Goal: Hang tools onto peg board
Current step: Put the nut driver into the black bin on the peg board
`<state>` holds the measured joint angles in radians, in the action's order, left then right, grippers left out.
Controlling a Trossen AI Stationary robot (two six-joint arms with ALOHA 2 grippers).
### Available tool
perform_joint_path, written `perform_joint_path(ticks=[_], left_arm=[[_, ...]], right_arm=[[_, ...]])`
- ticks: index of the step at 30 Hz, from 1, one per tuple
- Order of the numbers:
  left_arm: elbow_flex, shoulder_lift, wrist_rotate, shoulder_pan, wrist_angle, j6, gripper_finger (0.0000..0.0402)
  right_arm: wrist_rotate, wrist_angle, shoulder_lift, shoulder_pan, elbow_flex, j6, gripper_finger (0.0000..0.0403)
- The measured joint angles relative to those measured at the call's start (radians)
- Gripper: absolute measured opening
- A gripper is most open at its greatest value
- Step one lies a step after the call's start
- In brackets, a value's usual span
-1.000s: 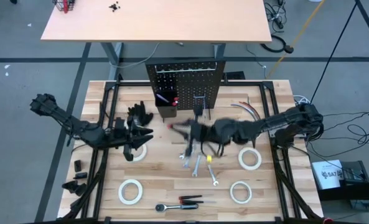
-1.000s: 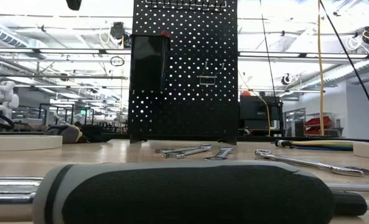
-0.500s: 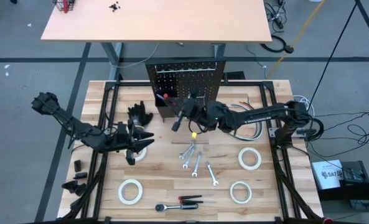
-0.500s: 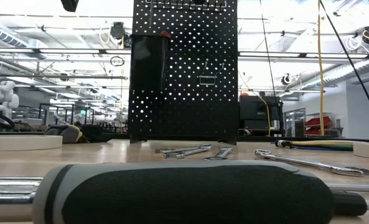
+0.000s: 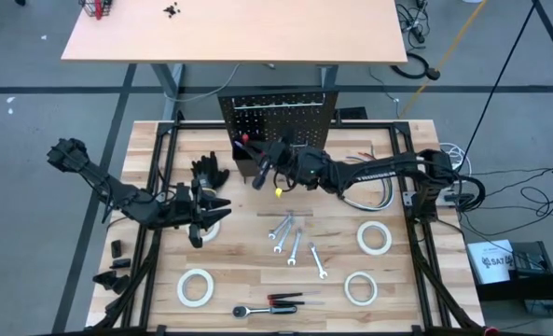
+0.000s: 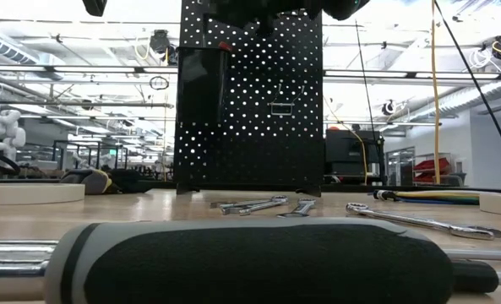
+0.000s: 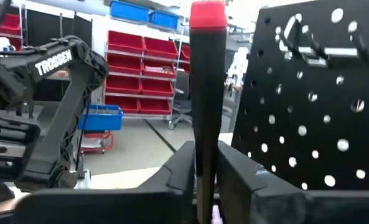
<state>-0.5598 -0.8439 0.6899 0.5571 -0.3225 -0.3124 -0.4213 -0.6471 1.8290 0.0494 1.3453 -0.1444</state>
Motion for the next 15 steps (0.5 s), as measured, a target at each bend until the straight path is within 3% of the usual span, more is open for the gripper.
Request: perform_joint_path(ticks=[9,15], left_arm=[[0.000,0.000,-0.004,0.015,0.003,-0.022,0.0125],[0.000,0.000,-0.005,0.033,0.078,-0.035,0.0125]], right_arm=[[0.001,-0.001,-0.003,-0.001,0.000,0.010,0.0191],[0.003,-0.024,-0.042,-0.033,0.000,-0.034,0.0242]])
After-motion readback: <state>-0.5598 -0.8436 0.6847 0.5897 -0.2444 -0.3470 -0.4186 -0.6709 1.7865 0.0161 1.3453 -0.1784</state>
